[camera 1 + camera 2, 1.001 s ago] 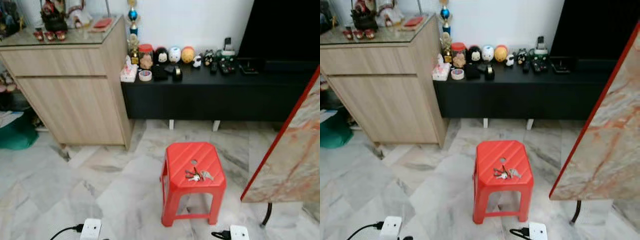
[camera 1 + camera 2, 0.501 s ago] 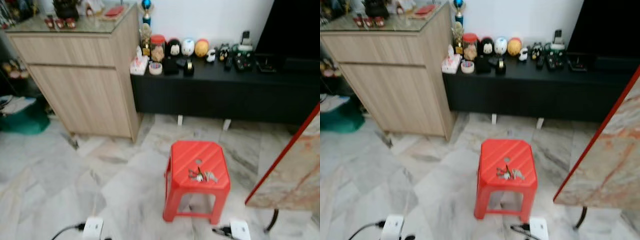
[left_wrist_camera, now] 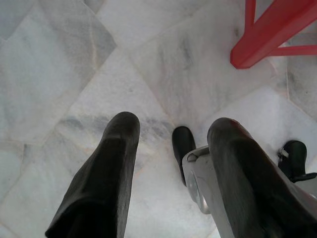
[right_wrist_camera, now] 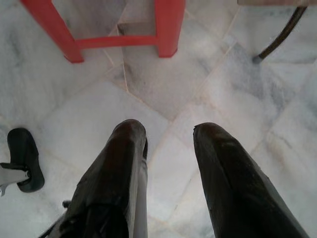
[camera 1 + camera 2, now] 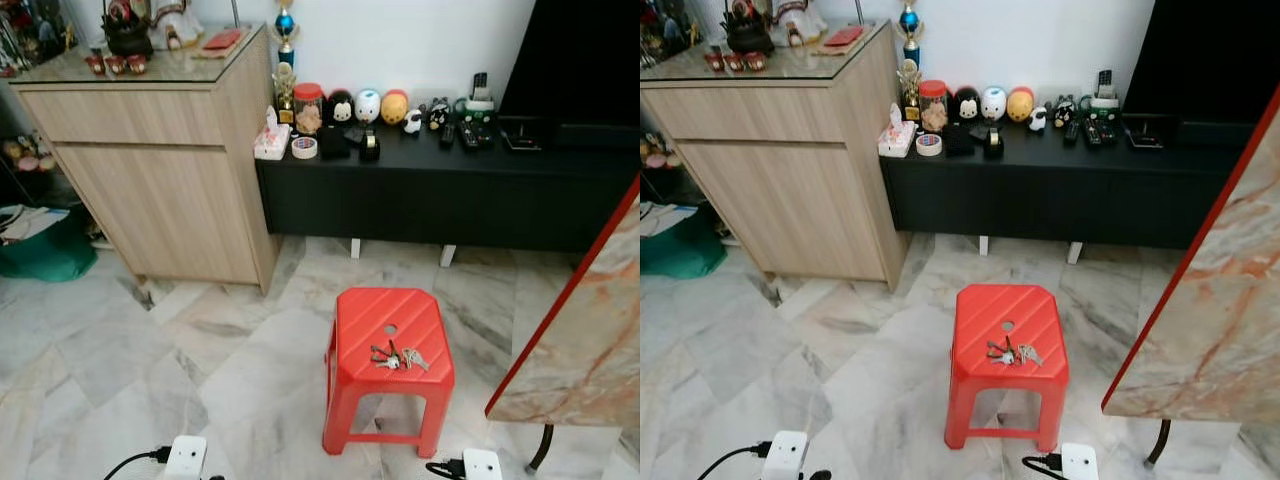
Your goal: Hang keys on a hook
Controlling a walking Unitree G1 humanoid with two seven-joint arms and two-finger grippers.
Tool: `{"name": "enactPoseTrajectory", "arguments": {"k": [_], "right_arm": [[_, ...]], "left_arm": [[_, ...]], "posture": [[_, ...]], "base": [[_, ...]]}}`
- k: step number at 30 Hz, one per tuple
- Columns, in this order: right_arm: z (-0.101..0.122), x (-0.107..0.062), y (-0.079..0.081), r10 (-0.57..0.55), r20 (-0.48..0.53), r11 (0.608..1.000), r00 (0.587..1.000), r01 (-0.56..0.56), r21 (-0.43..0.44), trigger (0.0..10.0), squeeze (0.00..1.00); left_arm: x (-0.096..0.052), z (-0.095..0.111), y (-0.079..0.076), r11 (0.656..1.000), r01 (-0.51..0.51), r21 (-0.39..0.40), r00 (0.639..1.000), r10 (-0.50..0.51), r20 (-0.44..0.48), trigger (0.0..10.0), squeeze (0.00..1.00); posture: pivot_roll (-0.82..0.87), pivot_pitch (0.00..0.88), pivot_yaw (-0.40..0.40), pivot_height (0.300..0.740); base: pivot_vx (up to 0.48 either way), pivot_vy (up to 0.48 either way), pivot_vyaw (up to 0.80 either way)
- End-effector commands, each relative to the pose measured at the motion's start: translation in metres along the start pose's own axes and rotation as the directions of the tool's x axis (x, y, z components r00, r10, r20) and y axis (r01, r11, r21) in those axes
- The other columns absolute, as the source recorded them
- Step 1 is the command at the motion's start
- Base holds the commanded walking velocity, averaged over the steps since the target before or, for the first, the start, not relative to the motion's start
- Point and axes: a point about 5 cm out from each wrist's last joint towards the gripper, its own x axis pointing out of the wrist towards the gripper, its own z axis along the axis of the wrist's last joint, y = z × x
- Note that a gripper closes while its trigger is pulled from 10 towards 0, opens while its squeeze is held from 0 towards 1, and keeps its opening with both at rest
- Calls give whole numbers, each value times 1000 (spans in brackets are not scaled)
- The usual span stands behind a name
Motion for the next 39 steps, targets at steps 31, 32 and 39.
{"name": "enactPoseTrajectory", "arguments": {"k": [31,32,39], "right_arm": [[6,0,3,19,38,998,999,-22,55,10000,0],[6,0,4,24,43,997,999,-27,67,10000,0],[7,0,4,30,56,996,998,-35,85,10000,0]], "left_arm": [[-1,-2,3,1000,-11,0,1000,11,-9,10000,0],[-1,-2,3,1000,-13,-2,1000,13,-8,10000,0],[-1,-2,3,1000,-17,-18,1000,17,-6,10000,0]], "posture": [[20,0,8,740],[20,0,8,740],[19,0,10,740]], "base": [[196,0,64],[0,0,0],[0,41,0]]}}
